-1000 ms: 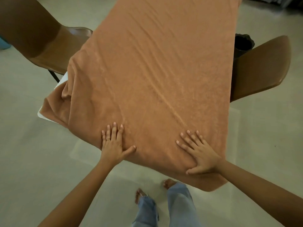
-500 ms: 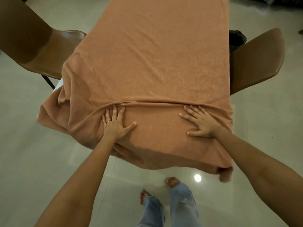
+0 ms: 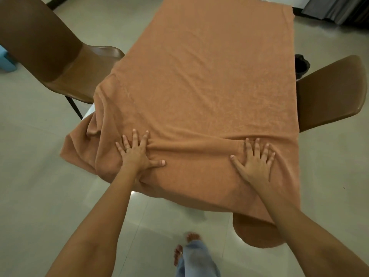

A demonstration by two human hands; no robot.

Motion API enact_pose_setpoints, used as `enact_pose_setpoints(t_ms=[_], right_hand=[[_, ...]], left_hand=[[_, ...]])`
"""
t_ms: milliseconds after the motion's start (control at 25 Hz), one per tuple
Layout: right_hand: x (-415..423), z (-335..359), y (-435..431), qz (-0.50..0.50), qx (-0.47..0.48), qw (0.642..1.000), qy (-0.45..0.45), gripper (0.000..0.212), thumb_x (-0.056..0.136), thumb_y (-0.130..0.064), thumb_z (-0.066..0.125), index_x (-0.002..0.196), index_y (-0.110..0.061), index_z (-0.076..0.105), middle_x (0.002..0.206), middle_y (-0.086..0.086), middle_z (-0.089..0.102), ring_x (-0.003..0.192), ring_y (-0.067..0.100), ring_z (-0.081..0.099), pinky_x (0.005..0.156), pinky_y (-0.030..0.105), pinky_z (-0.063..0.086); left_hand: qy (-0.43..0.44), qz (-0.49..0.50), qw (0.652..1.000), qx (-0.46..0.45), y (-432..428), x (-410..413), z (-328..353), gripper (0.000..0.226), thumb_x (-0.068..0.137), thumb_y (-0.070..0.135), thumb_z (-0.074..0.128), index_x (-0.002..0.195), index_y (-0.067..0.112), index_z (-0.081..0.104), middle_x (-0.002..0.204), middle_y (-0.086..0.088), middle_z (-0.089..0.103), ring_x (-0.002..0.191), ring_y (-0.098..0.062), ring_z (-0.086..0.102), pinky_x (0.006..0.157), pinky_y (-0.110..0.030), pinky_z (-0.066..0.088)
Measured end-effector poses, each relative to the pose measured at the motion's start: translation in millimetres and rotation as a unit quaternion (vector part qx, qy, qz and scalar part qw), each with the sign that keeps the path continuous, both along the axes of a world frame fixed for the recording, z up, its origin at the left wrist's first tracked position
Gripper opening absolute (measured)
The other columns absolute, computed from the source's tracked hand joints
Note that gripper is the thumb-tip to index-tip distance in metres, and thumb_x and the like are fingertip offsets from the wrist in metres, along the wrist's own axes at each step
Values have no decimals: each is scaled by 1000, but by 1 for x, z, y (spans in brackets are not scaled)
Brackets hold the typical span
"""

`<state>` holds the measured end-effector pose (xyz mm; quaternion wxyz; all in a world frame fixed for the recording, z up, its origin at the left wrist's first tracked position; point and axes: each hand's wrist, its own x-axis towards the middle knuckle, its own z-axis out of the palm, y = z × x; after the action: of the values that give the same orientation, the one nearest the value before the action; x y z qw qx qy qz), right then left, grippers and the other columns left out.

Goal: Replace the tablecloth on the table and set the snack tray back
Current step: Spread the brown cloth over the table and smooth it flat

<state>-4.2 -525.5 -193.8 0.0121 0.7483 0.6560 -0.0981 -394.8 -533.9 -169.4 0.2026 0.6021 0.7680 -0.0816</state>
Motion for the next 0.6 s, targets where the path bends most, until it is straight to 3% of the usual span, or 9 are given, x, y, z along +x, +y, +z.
enact_pose_setpoints(t_ms=[120,200,280,320,400,480,520,600], right_hand=[[3,0,22,-7,21,1000,-16,94,73,-83,19,151,-32,14,160,8,13,146,37,1,114,58,-4],[10,-2,36,-6,30,999,-23,92,74,-81,25,150,-30,22,157,10,21,145,37,6,114,58,-2],[11,-3,41,-30,46,998,-26,84,75,-74,31,142,-23,39,149,19,32,143,41,14,113,61,3],[4,-3,42,-50,66,996,-41,77,76,-66,34,132,-16,48,141,27,38,139,46,19,112,65,7],[-29,1,46,-64,123,988,-62,55,77,-42,40,110,0,53,126,40,44,129,54,31,107,67,21],[-91,6,63,9,181,983,21,46,81,-26,42,110,8,51,130,44,40,124,55,39,104,59,32],[-133,8,72,69,165,979,97,53,85,-30,39,121,9,49,138,41,35,129,53,35,107,56,31],[-216,12,83,174,53,969,168,72,89,-50,28,145,-6,33,154,25,19,144,40,15,117,51,13]], left_hand=[[-20,24,999,-24,16,0,0,129,43,98,41,144,46,-22,155,-7,-27,139,-47,-20,107,-66,-12],[-29,40,998,25,23,1,4,111,55,95,36,146,49,-5,159,-7,-11,141,-45,-2,110,-63,-1],[-72,82,984,144,22,-10,5,91,70,85,42,146,41,17,154,-13,13,132,-42,27,107,-57,24],[-125,120,960,220,21,-20,7,82,77,76,46,142,31,26,146,-15,22,122,-40,39,101,-53,36],[-159,171,914,331,15,-47,11,69,85,61,49,133,15,34,138,-18,29,114,-38,46,93,-51,45],[-79,185,915,349,13,-80,10,70,86,57,55,136,13,32,143,-18,29,126,-37,37,103,-54,36],[-54,190,928,315,13,-97,8,80,82,63,54,142,17,27,148,-15,26,135,-34,29,110,-53,26],[-66,185,956,217,17,-119,3,103,72,80,44,151,22,12,158,-8,14,145,-30,9,116,-48,2]])
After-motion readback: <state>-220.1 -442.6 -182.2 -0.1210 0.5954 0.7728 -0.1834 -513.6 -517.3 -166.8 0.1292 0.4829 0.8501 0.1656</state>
